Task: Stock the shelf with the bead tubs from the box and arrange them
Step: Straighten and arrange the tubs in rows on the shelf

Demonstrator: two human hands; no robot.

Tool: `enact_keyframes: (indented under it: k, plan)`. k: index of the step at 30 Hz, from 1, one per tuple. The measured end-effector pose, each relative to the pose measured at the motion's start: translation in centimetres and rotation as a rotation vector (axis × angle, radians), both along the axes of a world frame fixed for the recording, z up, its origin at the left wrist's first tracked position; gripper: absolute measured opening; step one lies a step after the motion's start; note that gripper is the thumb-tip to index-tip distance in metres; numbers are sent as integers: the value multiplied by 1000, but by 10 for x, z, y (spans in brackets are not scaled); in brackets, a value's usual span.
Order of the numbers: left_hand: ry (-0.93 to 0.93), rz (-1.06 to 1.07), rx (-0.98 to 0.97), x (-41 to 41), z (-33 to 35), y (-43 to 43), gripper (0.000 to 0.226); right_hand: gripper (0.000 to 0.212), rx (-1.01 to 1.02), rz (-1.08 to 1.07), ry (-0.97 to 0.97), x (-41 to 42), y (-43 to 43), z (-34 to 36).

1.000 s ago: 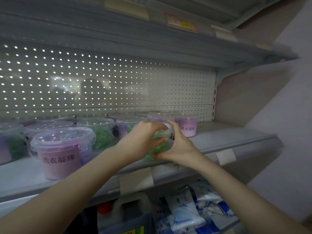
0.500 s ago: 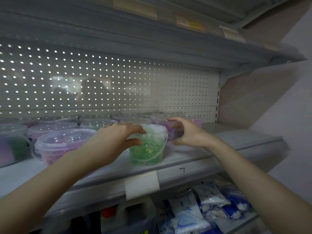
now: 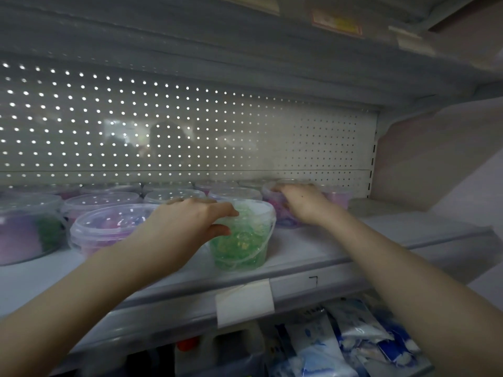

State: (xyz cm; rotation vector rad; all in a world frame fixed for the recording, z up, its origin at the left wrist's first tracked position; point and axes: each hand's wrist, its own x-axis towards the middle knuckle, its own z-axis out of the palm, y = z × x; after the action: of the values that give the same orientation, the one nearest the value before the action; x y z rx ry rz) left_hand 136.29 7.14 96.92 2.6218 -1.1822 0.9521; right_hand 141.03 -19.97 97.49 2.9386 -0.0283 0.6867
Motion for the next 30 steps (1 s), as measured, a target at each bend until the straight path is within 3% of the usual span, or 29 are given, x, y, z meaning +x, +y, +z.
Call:
enact_keyframes:
  k: [20,23,30]
  plan:
    - [52,-12,-26,-3,-3,0,35,47,293,140,16,-6,-4,-5]
    - [44,-9,-3,-7,-3,0,39,50,348,159,-75,-19,-3,-4]
    - [11,49,4,-14,-3,15,49,52,665,373,-161,-90,45,2]
